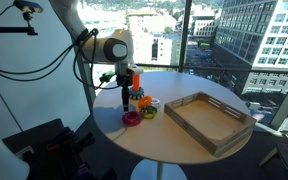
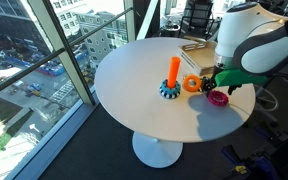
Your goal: Pick up the red ring from the ring holder and put it on the table
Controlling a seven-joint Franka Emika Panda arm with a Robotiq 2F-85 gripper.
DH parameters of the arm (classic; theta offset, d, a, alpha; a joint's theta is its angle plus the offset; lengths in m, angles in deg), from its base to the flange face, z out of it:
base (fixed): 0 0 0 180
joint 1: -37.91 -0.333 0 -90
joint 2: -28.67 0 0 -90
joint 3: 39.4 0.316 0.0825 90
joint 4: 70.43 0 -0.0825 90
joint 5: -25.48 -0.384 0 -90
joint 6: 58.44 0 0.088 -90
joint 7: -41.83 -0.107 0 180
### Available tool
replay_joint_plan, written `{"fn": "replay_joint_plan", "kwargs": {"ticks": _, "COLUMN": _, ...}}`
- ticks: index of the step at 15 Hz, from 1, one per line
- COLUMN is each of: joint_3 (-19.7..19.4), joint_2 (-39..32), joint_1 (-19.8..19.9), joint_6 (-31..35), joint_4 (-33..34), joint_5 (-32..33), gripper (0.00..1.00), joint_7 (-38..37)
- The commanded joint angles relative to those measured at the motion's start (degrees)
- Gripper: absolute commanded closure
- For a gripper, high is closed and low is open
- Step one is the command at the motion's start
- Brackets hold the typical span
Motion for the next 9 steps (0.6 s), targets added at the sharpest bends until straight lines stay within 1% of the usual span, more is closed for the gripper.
{"fn": "replay_joint_plan", "kwargs": {"ticks": 1, "joint_3": 1.80, "joint_2": 3.43, "joint_1": 0.47, "joint_6": -5.11, "joint_4": 1.04, "joint_5": -4.30, "gripper": 0.00, "joint_7": 7.04}}
{"fn": "replay_joint_plan", "kwargs": {"ticks": 5, "joint_3": 2.85, "joint_2": 7.22, "joint_1": 0.67, "joint_6": -12.21, "joint_4": 2.72, "joint_5": -7.75, "gripper": 0.00, "joint_7": 13.25}}
{"fn": "replay_joint_plan", "kwargs": {"ticks": 9, "joint_3": 3.41, "joint_2": 11.04, "joint_1": 0.70, "joint_6": -20.17, "joint_4": 5.01, "joint_5": -8.58, "gripper": 0.00, "joint_7": 16.64}}
